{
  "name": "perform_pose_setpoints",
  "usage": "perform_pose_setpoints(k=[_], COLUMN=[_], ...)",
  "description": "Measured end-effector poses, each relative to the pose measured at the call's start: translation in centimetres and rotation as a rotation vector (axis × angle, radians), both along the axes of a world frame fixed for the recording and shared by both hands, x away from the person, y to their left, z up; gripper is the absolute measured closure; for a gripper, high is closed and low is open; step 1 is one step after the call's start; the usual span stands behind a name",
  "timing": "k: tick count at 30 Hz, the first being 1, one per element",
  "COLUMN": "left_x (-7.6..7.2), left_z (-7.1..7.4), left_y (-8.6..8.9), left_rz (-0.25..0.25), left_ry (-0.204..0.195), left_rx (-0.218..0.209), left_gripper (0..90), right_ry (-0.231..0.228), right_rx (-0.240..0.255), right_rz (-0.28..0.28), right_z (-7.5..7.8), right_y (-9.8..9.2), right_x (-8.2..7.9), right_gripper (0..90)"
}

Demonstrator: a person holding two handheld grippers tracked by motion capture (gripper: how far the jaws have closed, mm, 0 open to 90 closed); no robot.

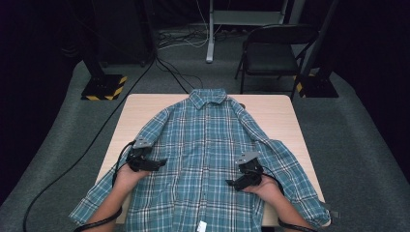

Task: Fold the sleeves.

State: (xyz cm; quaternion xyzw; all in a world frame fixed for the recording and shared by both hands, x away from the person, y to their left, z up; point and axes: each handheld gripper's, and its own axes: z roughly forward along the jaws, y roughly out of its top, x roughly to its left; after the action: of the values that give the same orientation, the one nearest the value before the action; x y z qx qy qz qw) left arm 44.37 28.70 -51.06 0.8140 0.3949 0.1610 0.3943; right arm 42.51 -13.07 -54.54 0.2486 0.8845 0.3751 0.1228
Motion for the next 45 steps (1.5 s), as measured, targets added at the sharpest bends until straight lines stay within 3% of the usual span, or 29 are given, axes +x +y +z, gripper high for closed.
perform_pose_setpoints(k=[25, 37, 45], left_x=[0.3, 0.3, -0.4], left_z=[0.2, 0.8, 1.6], left_y=[5.0, 6.3, 7.3], left_rz=[0.128, 0.156, 0.173], left_ry=[0.018, 0.023, 0.013], left_rx=[-0.034, -0.043, 0.025], left_gripper=[15.8, 18.5, 19.2], right_ry=[0.000, 0.000, 0.000], right_rx=[0.000, 0.000, 0.000], right_rz=[0.000, 0.000, 0.000], right_z=[0.0, 0.0, 0.0], right_y=[0.0, 0.0, 0.0], right_x=[0.0, 0.0, 0.0], right_gripper=[0.0, 0.0, 0.0])
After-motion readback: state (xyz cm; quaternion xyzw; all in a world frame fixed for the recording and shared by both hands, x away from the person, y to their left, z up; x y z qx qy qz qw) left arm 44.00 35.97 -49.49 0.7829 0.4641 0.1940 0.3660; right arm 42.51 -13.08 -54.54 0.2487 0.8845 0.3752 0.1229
